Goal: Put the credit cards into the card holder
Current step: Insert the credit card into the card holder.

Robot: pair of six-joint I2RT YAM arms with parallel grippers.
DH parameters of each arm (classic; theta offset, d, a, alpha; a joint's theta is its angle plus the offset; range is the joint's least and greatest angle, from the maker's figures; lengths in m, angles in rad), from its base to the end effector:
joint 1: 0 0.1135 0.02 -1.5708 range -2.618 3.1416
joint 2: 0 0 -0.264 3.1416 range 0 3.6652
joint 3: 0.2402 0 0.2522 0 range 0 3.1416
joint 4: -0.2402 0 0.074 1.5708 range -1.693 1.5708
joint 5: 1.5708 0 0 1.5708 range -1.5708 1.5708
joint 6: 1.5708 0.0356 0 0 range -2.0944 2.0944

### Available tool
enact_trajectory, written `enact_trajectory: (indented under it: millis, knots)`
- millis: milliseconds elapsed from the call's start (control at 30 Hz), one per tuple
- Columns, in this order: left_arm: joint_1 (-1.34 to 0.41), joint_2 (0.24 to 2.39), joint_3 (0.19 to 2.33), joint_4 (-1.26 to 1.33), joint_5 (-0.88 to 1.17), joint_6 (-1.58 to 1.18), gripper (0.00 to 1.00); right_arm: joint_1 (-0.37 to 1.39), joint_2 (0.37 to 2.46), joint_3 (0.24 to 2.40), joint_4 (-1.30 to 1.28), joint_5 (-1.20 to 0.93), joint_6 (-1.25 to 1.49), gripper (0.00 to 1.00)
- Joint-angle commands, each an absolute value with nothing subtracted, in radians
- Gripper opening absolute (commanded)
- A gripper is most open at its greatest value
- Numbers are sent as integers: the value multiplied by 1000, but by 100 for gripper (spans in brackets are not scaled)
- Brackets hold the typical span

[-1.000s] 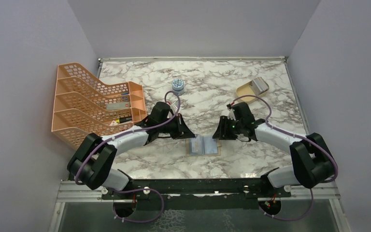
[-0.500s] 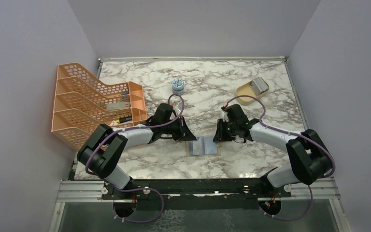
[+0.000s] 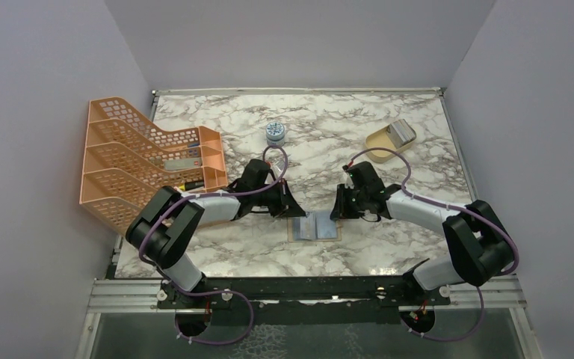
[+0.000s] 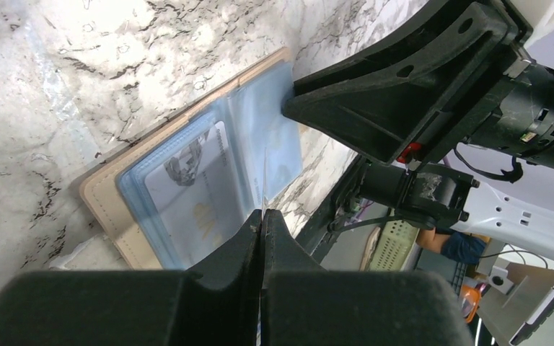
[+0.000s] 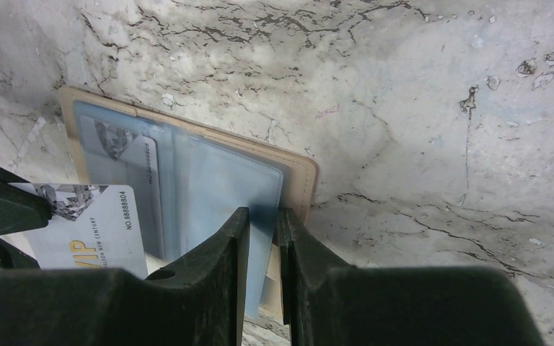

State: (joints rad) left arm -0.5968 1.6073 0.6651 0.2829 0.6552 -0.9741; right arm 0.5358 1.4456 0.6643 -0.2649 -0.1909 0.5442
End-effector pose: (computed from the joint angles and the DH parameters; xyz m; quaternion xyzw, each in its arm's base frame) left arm 0.2384 -0.1882 0.1518 -0.0203 0.8617 -0.4990 0.0903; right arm 0.2182 0.1374 0.1512 -0.0207 0.9615 0.2117 0.1741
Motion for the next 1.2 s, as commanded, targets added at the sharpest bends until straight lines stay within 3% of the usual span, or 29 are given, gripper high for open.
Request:
enact_trajectory:
  millis: [0, 1167]
  knots:
    - [-594, 1638, 695, 318, 693, -989, 0, 543, 1431, 644, -258, -161, 538, 21]
    - [-606, 1812, 727, 385, 722, -1004, 0, 551, 1419, 637, -260, -143, 531, 26]
